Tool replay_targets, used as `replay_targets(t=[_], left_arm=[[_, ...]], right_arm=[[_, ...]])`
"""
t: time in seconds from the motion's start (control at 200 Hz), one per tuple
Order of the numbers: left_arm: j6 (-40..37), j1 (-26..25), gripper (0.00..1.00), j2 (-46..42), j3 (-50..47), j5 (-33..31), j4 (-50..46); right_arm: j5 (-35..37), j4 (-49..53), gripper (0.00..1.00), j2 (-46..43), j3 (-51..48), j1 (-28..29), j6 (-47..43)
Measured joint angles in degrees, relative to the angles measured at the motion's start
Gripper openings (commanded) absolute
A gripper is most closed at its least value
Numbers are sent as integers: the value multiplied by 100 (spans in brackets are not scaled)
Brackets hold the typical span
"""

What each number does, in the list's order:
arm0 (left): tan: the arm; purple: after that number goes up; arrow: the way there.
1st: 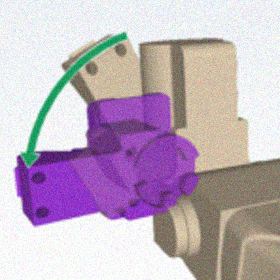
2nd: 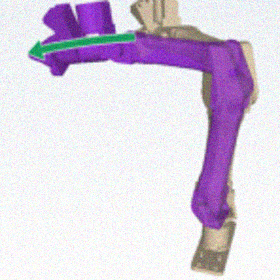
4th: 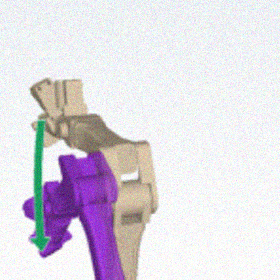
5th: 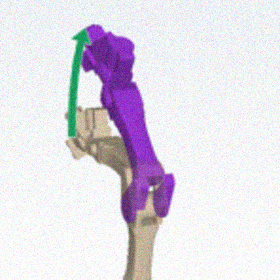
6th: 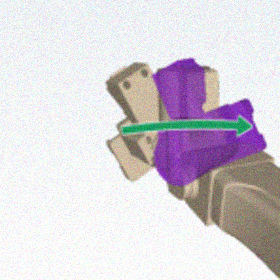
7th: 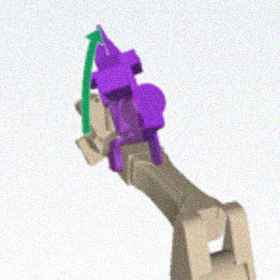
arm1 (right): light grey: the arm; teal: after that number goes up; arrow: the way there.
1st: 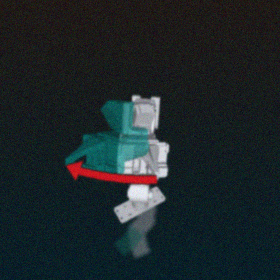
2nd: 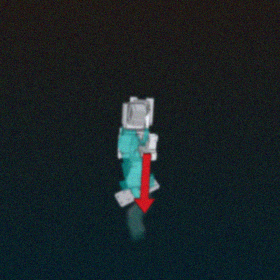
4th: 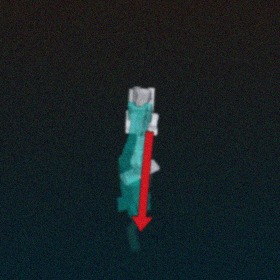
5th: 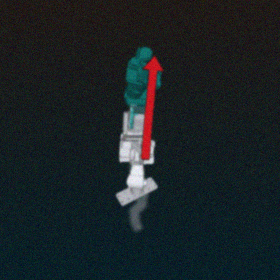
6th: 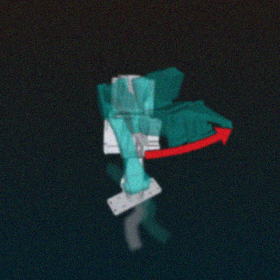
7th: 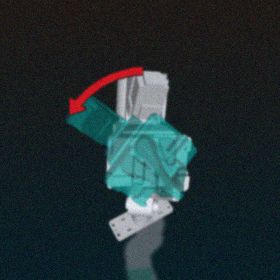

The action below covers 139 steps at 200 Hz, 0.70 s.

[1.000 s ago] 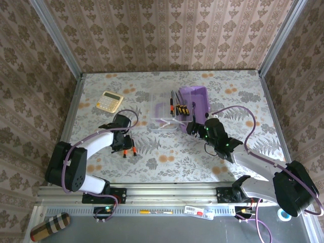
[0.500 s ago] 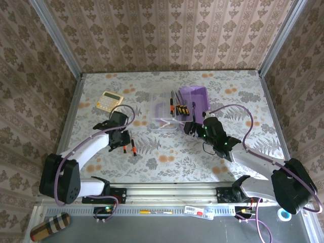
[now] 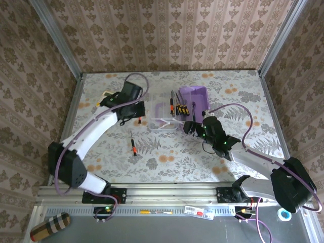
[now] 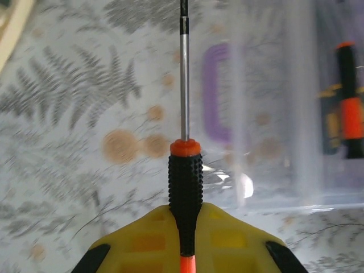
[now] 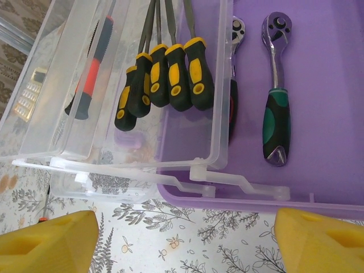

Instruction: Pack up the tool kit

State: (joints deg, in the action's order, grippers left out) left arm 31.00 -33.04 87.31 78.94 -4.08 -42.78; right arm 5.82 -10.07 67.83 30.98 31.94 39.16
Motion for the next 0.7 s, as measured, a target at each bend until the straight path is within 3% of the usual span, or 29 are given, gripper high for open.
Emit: replay_targets(t=[0.395, 0.695], left_arm=[[-133, -560, 10, 2175, 2592, 138, -271], [-190, -632, 10, 3108, 3585, 238, -597]], right_arm=[[133, 0, 83, -138, 0, 0, 2], [151, 2, 83, -197, 0, 0, 2]])
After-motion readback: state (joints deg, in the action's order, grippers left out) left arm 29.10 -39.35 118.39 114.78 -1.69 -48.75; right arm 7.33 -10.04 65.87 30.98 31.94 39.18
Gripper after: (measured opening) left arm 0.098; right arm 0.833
